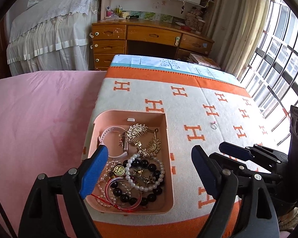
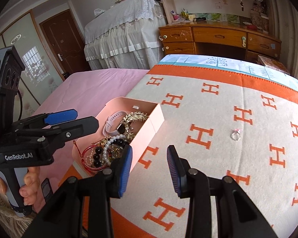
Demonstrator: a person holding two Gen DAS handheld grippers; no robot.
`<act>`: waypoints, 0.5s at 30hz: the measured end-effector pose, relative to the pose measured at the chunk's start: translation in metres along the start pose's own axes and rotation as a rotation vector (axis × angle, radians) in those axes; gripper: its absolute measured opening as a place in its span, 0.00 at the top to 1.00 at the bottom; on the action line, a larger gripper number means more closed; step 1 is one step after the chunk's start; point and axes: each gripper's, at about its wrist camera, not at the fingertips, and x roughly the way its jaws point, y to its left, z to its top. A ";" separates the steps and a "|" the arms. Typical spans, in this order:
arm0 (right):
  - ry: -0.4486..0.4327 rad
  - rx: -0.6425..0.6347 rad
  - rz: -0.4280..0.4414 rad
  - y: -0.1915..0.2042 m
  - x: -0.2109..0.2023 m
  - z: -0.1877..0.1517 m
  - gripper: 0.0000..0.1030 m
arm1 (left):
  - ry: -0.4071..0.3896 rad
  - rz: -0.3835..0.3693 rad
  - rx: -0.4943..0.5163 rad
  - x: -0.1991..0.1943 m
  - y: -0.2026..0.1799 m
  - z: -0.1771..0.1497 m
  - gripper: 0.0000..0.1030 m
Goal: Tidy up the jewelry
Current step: 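Reach the right tool to the pink-stone ring and close on it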
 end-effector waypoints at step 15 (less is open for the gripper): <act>-0.047 0.104 -0.215 -0.071 0.001 0.001 0.65 | 0.009 0.024 0.066 0.039 -0.053 0.039 0.08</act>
